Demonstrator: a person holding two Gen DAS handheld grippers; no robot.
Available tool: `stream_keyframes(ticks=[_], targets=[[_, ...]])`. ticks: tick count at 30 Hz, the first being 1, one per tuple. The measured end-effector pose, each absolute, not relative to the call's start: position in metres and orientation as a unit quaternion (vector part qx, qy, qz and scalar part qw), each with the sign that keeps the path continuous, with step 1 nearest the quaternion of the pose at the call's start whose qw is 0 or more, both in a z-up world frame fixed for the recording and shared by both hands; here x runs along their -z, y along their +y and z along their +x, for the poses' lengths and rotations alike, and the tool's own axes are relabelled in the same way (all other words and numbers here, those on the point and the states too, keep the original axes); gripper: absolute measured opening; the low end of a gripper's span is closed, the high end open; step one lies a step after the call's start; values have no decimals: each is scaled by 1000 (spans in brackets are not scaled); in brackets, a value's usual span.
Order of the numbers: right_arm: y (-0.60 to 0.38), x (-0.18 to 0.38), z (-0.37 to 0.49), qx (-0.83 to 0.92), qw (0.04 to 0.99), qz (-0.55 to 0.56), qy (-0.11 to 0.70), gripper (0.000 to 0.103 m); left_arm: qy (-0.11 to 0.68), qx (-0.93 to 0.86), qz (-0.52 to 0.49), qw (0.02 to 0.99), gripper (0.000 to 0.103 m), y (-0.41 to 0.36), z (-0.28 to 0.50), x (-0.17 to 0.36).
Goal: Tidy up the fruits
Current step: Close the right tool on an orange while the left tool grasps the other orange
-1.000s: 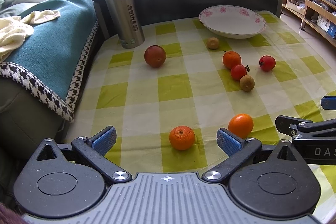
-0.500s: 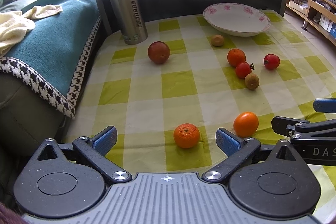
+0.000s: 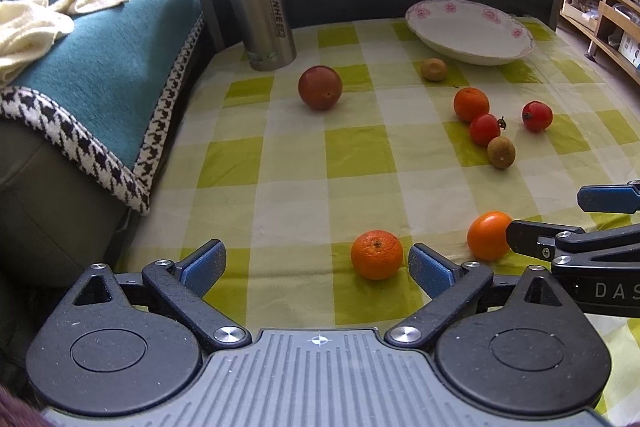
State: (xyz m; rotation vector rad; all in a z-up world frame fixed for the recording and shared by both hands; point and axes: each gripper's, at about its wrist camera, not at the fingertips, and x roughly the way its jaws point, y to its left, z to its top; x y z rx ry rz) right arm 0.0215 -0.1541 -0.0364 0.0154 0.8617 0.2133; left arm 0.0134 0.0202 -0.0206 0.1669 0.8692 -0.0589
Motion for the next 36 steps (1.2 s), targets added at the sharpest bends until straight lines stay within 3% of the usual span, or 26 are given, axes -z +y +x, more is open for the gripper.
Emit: stream_keyframes(ticks=[12, 23, 36], targets=[[-139, 45, 32, -173, 891, -23, 420, 69, 410, 24, 134, 902, 95, 19, 13, 26], [-128, 57, 42, -183, 886, -58, 422, 40, 394, 60, 128, 908, 85, 16, 19, 30], [-140, 56, 38, -180, 886, -47, 425, 39, 402, 95, 113, 904, 64, 10, 28, 46]])
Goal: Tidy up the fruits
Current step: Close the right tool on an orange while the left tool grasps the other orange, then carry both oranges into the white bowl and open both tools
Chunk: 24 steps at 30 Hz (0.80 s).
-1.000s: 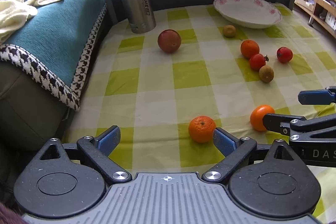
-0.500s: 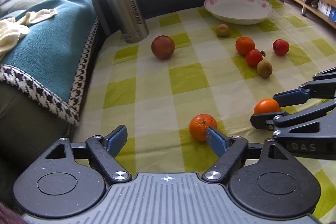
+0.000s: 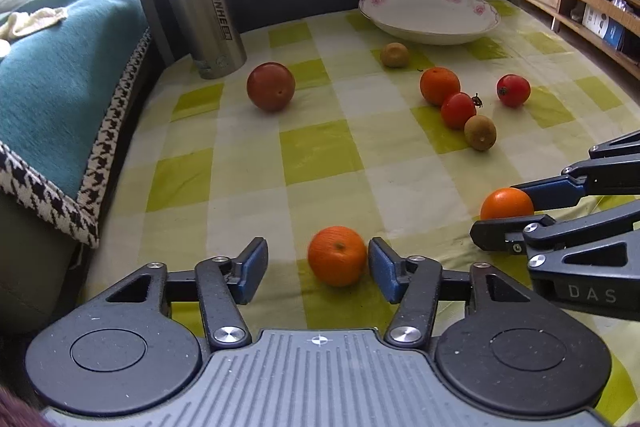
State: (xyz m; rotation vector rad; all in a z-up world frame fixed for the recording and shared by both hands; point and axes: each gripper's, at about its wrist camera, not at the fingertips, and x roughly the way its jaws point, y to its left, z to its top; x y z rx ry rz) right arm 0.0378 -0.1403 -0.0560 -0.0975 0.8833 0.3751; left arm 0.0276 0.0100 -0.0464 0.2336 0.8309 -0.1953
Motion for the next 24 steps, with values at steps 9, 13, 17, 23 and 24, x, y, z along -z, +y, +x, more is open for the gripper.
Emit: stream_keyframes(ticks=[9, 13, 17, 23, 24], targets=[[-149, 49, 37, -163, 887, -35, 430, 38, 404, 114, 115, 900, 39, 3, 22, 44], [-153, 36, 34, -155, 895, -36, 417, 38, 421, 110, 96, 895, 38, 6, 26, 39], [-161, 19, 35, -141, 905, -34, 399, 38, 405, 126, 77, 902, 38, 0, 34, 18], [-184, 4, 64, -109, 913, -7, 393, 38, 380, 165, 62, 908, 38, -25, 70, 4], [-189, 3, 72, -104, 914, -5, 392, 38, 376, 172, 60, 908, 38, -31, 77, 2]])
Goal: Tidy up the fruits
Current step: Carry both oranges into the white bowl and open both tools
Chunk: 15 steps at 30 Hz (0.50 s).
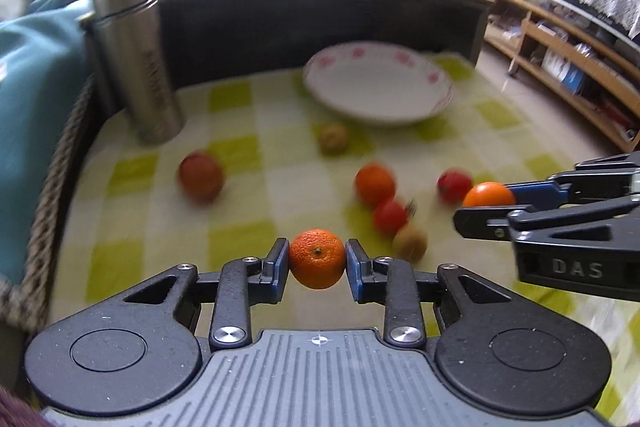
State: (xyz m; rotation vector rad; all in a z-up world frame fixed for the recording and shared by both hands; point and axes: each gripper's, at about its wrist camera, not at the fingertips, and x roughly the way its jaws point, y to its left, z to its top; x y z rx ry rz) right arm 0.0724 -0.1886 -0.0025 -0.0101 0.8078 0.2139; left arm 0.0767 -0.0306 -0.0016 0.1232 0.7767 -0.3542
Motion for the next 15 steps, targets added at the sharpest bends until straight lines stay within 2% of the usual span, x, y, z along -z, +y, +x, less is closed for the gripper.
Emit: stream_keyframes(ticks=[15], targets=[[-241, 10, 196, -59, 925, -4, 375, 39, 344, 200, 84, 913, 38, -100, 189, -5]])
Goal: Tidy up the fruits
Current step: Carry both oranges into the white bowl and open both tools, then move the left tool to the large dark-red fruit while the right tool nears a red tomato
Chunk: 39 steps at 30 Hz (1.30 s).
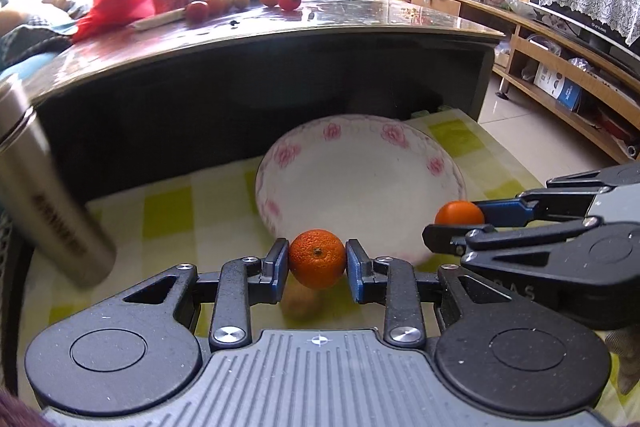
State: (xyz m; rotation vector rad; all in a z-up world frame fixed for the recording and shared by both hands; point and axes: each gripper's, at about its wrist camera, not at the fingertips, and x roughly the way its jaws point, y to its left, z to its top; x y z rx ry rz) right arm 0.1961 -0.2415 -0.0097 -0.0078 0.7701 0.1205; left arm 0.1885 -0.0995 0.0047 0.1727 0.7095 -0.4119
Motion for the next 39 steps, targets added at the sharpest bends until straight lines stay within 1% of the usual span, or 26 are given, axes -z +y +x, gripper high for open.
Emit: stream_keyframes(ticks=[6, 12, 17, 19, 20, 22, 31, 39], targets=[[-245, 22, 217, -59, 925, -15, 374, 39, 343, 202, 105, 911, 37, -113, 207, 6], [-244, 29, 224, -68, 924, -22, 375, 39, 348, 201, 100, 910, 38, -109, 214, 13], [-242, 27, 225, -71, 928, -27, 365, 39, 348, 196, 97, 912, 43, -105, 217, 10], [-242, 25, 224, -71, 931, -26, 358, 41, 347, 196, 96, 912, 44, -103, 216, 8], [-242, 23, 223, -72, 932, -25, 355, 44, 346, 196, 94, 913, 44, -102, 215, 6], [-244, 19, 223, -72, 934, -22, 350, 46, 342, 195, 89, 915, 46, -98, 212, 2], [-255, -14, 197, -62, 942, 21, 328, 46, 331, 190, 74, 921, 48, -61, 182, -26], [-239, -27, 144, -75, 938, -10, 339, 46, 338, 183, 62, 921, 51, -23, 138, -33]])
